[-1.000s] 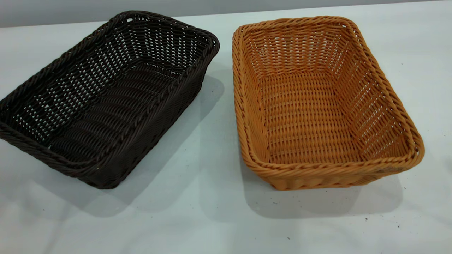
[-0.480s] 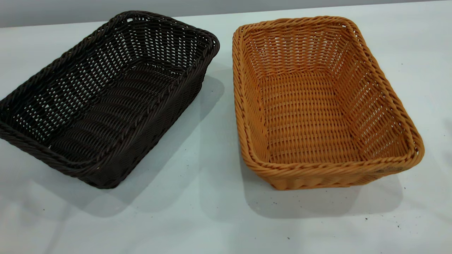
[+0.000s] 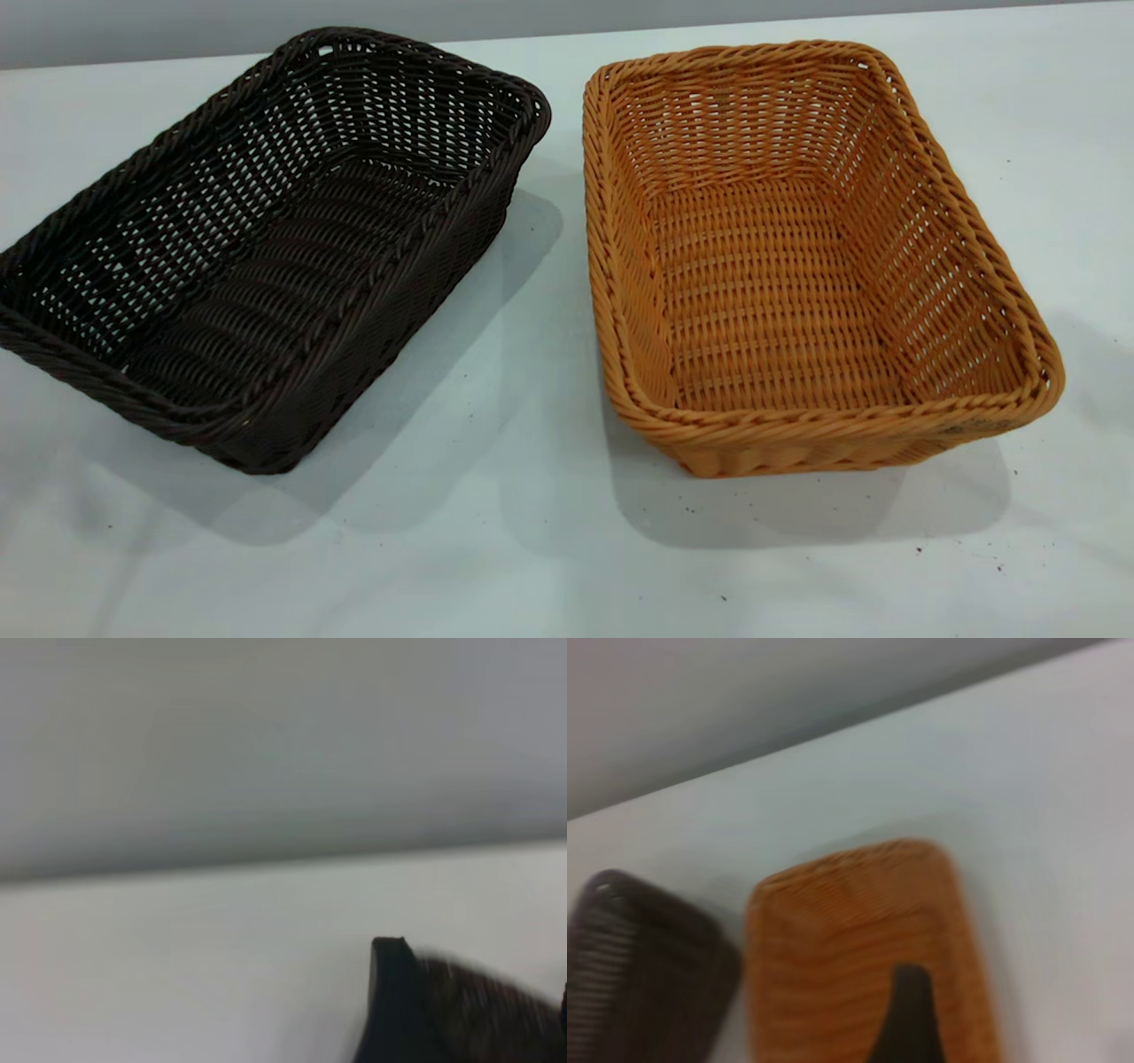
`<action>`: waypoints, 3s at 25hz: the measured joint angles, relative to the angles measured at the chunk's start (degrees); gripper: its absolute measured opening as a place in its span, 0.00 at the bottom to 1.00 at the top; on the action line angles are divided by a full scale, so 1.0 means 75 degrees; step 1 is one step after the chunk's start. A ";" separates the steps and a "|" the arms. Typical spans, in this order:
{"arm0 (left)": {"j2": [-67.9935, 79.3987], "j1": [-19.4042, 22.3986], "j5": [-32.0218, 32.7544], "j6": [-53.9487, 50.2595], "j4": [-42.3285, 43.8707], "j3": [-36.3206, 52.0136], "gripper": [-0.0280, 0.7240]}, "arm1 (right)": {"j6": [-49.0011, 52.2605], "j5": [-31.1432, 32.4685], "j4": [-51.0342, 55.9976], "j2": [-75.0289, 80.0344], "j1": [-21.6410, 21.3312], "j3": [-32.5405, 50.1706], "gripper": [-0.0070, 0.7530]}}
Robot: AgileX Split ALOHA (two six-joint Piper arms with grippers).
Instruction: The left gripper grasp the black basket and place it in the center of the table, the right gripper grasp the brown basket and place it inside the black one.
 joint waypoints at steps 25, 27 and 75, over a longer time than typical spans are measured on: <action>0.2752 -0.0213 -0.2430 0.4516 -0.0439 -0.0219 0.54 | 0.5652 0.3564 0.1078 0.2963 0.1715 0.0000 0.74; 0.2744 -0.0213 -0.2466 0.4583 -0.0439 -0.0219 0.54 | 0.6125 0.3564 0.1078 0.3253 0.2015 0.0000 0.74; 0.2736 -0.0213 -0.2563 0.4829 -0.0439 -0.0219 0.54 | 0.3654 0.1417 0.1537 0.6862 0.3072 0.0000 0.75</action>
